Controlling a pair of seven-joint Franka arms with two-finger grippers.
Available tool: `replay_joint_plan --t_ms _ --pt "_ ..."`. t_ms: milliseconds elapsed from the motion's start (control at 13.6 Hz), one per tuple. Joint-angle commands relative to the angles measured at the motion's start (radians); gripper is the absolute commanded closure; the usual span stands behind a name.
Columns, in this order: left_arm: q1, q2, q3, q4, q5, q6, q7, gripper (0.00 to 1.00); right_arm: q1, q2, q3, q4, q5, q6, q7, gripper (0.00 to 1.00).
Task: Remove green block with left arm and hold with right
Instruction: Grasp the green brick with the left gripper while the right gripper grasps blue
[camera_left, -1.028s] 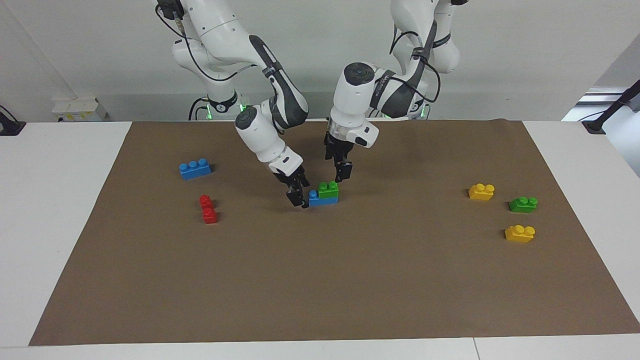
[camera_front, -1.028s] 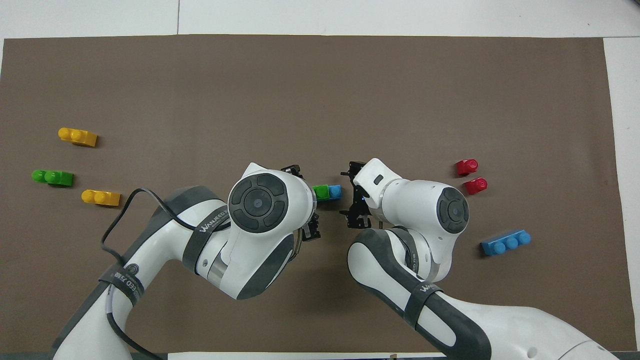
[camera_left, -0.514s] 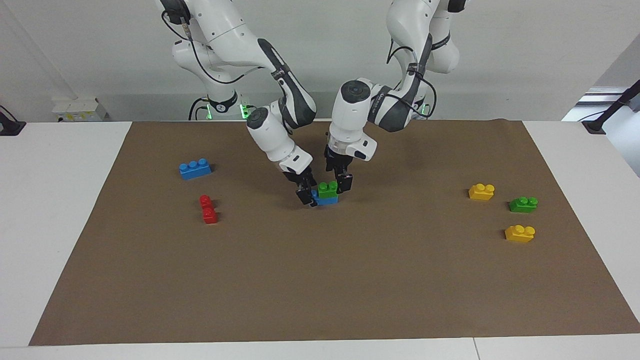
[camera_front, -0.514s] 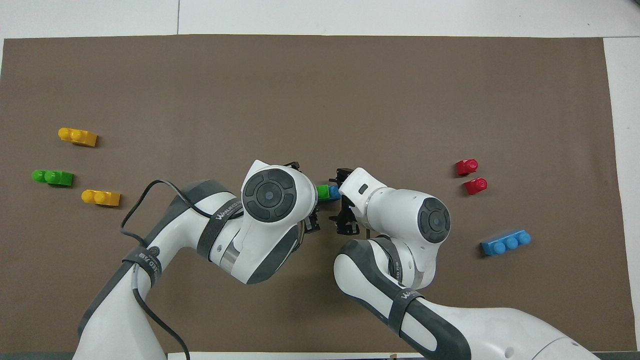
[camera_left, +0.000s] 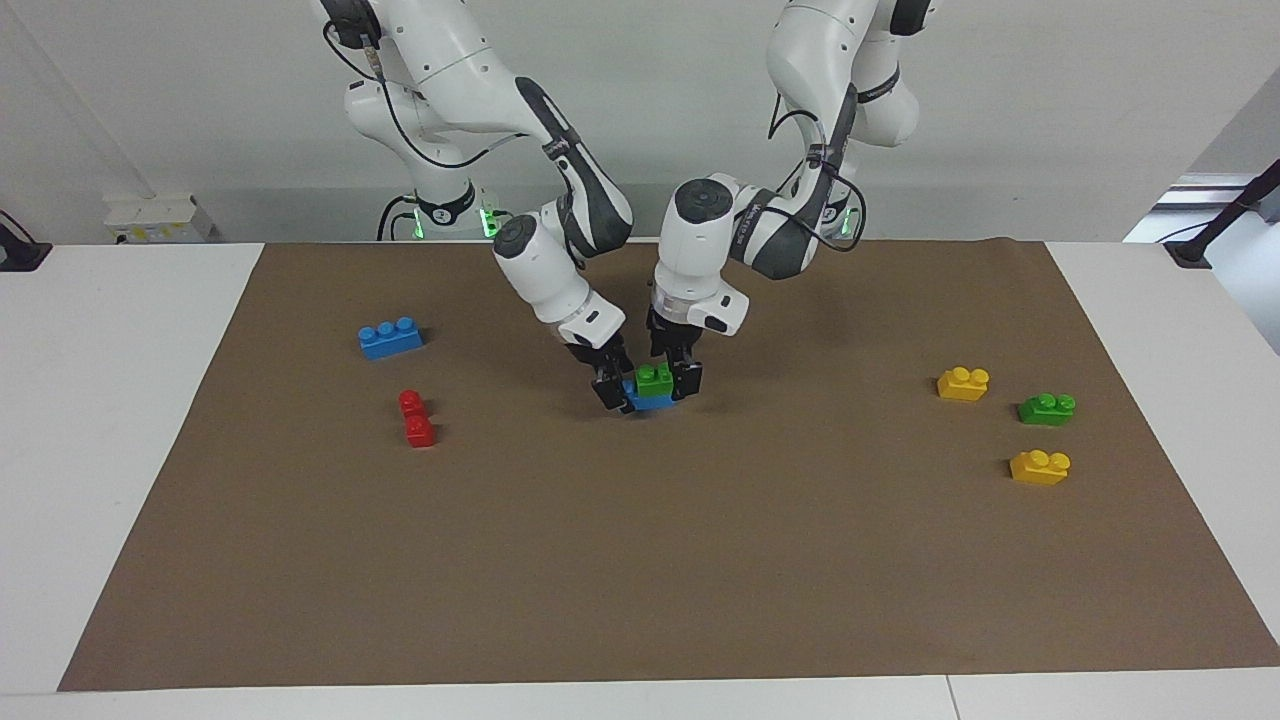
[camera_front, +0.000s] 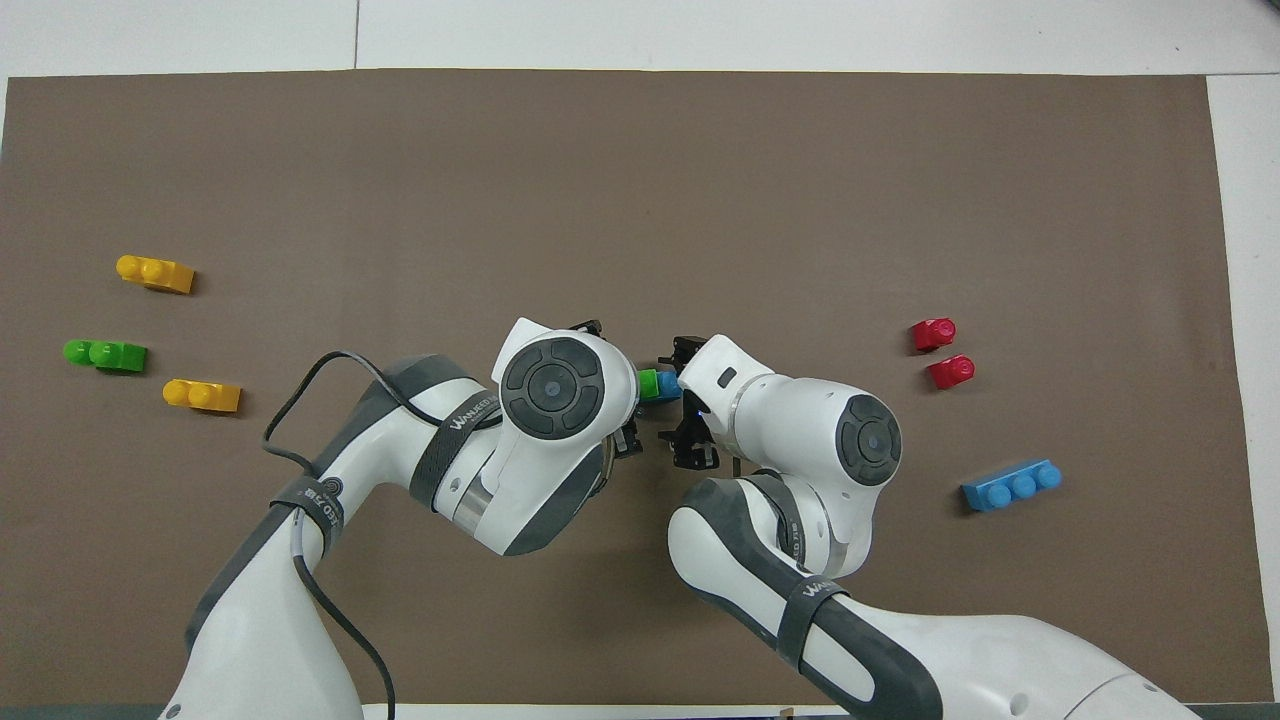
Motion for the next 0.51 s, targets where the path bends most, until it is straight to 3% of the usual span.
replay_joint_plan --t_ms 0,147,440 --pt "-0.005 0.013 0.004 0.014 0.025 0.015 -0.025 0.0 -0.006 0.005 0.008 0.001 0.031 0.015 -0.023 0.15" --pt "-0.005 0.013 0.004 0.014 0.025 0.005 -0.025 0.0 -0.006 0.005 0.008 0.001 0.031 0.014 -0.023 0.24" --pt "-0.008 0.013 0.004 0.015 0.027 0.005 -0.025 0.0 -0.006 0.005 0.008 0.001 0.031 0.015 -0.023 0.62"
